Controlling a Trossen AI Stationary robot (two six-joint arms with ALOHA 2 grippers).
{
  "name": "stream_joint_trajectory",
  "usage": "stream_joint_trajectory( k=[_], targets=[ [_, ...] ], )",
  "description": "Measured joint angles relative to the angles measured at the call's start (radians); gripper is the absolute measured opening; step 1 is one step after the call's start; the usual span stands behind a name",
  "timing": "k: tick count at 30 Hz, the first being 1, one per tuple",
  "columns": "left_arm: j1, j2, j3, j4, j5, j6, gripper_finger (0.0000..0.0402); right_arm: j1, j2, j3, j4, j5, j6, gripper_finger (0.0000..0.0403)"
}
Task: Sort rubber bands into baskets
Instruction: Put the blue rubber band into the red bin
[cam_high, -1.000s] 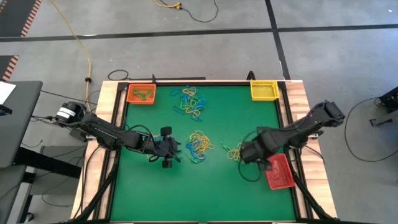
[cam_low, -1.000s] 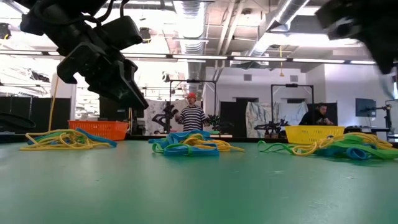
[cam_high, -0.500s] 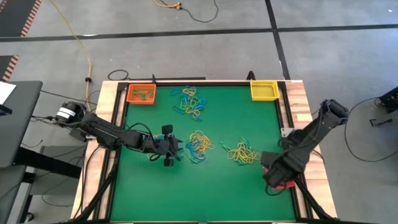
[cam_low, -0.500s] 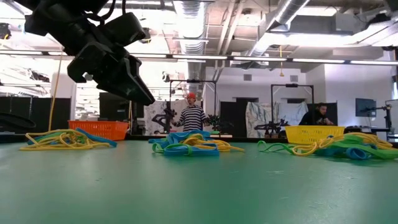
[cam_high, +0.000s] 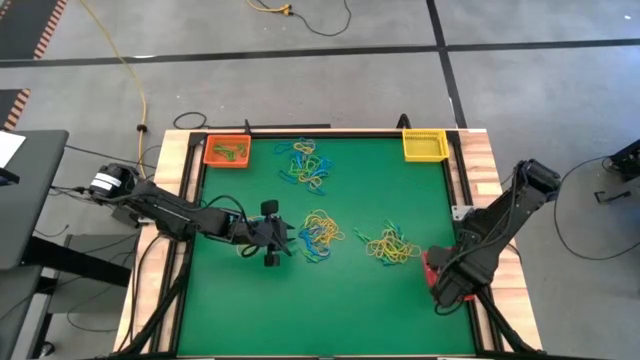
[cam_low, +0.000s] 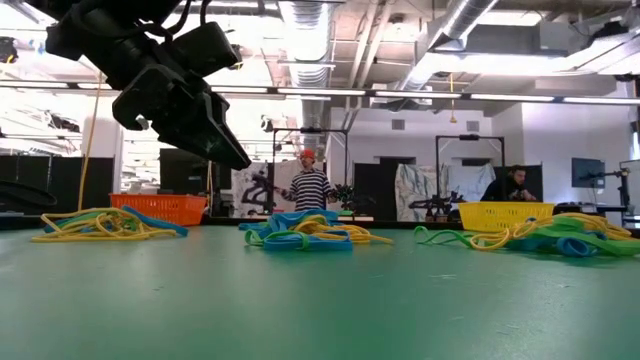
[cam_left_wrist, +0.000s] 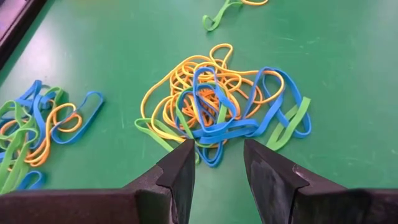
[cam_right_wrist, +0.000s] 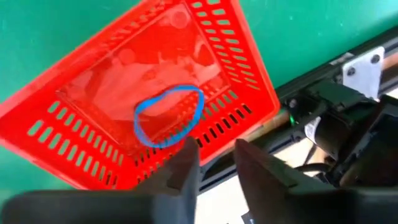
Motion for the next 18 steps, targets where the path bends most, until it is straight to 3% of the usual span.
stream_joint_trajectory(
  k=[4,7,13,18],
  targets=[
    [0.0,0.0,0.0,0.006,0.0,0.0,0.0128,0.0,-0.009,0.011,-0.003,0.029,0.0,0.0203],
    [0.0,0.0,0.0,0.017,0.0,0.009,0.0128,0.0,-0.033,0.038,-0.011,0.138,0.013,0.0218],
    [0.0,0.0,0.0,0.031,0.0,0.012,0.0128,-0.03,-0.097,0.05,0.027,0.501,0.015,0.0211],
    [0.0,0.0,0.0,0.037,0.001,0.0,0.0128,-0.159,-0.15,-0.028,0.158,0.582,-0.166,0.0198]
  ],
)
